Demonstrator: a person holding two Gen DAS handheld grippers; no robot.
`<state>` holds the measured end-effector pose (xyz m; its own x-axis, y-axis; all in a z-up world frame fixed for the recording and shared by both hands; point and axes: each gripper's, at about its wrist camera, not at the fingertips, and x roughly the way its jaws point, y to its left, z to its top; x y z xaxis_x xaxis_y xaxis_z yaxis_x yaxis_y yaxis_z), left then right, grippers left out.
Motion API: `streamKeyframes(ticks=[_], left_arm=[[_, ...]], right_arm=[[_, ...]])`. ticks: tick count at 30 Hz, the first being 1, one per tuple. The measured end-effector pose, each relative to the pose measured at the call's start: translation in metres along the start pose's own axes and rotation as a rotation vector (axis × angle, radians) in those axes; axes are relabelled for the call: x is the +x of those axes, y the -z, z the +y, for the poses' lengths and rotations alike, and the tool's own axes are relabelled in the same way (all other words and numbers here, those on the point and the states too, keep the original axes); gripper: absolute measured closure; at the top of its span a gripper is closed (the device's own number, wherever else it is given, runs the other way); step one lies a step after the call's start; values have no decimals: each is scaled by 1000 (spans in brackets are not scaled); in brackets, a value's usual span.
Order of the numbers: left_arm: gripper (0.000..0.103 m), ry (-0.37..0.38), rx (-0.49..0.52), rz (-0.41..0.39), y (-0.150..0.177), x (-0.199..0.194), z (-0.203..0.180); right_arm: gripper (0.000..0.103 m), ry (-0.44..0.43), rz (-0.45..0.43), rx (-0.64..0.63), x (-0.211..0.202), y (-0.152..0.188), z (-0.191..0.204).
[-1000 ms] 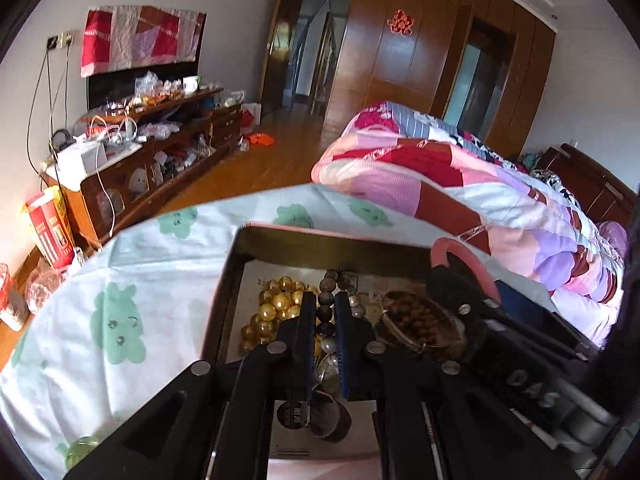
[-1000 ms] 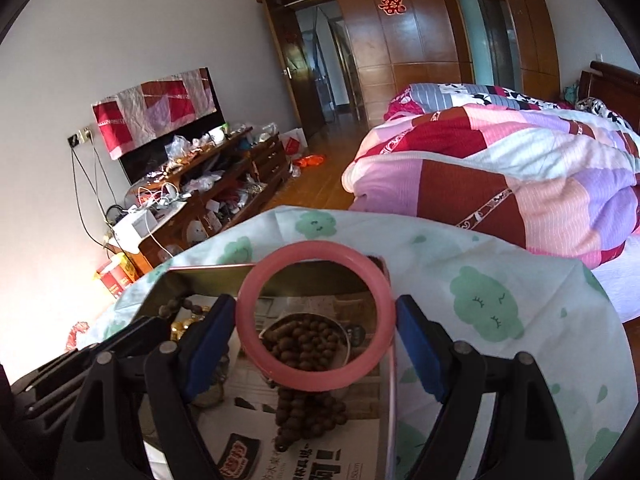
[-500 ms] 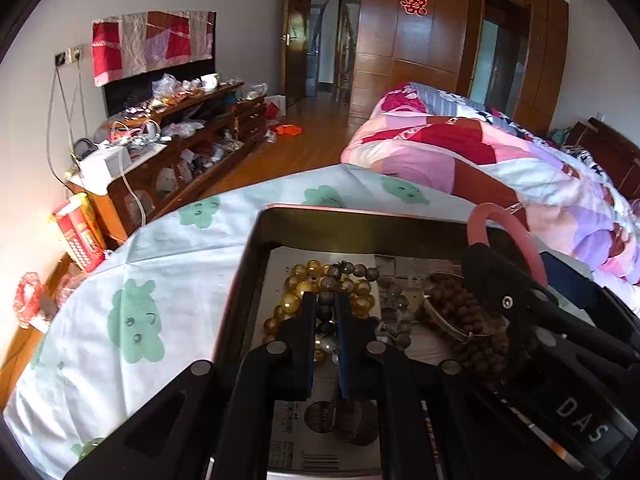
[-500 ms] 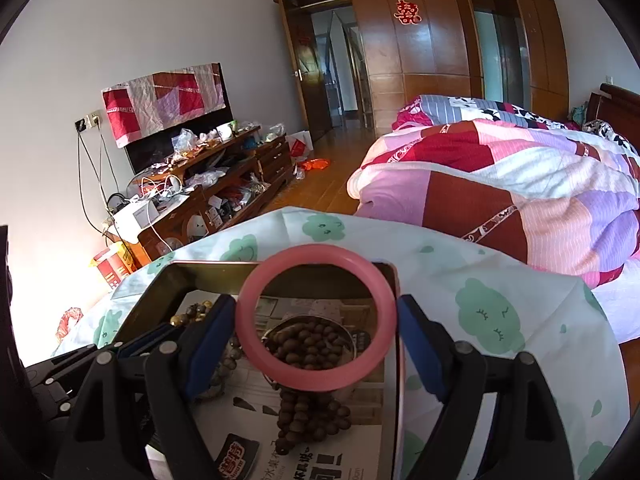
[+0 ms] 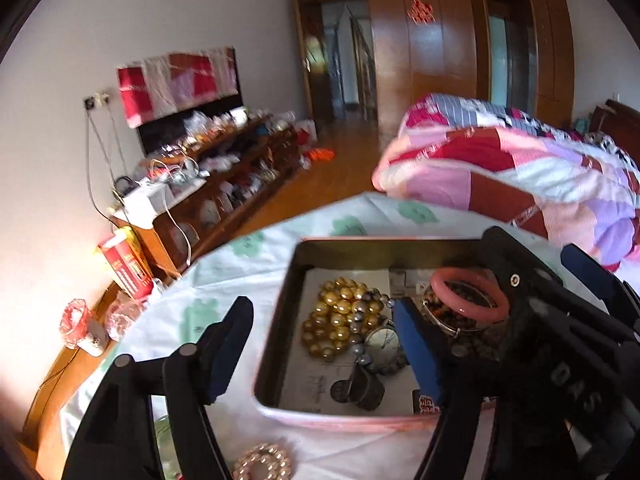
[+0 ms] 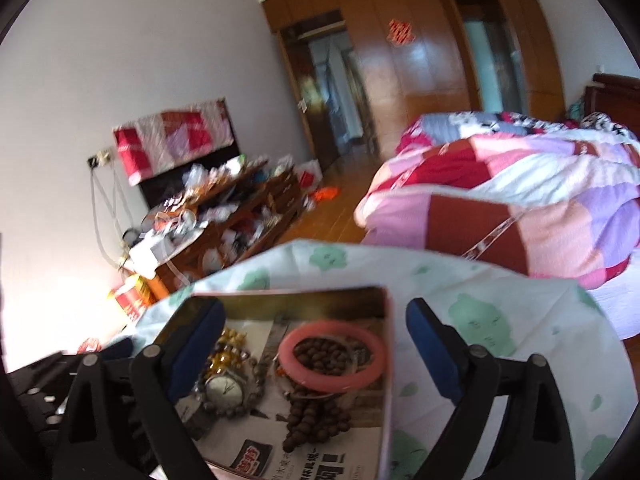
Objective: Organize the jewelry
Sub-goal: 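Move the right gripper to the pearl strand while the left moves to the red ribbon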
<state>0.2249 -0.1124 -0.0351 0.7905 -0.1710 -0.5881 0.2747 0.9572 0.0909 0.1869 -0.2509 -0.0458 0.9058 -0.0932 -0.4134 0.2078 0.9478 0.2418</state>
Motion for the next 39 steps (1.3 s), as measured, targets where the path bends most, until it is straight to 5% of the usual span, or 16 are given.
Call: streamKeyframes(ticks=[16,27,39], left_arm=[[30,-1,-116,7,54,-56,39],[30,-110,-137,-15,83,-75,50],[30,-129,-163,-33,95,-88,55]], right_arm=[[6,117,-19,16,-67,21,-6],[6,80,-36,-63,-85,40,17],[6,55,-51,-163,-97,53,39]])
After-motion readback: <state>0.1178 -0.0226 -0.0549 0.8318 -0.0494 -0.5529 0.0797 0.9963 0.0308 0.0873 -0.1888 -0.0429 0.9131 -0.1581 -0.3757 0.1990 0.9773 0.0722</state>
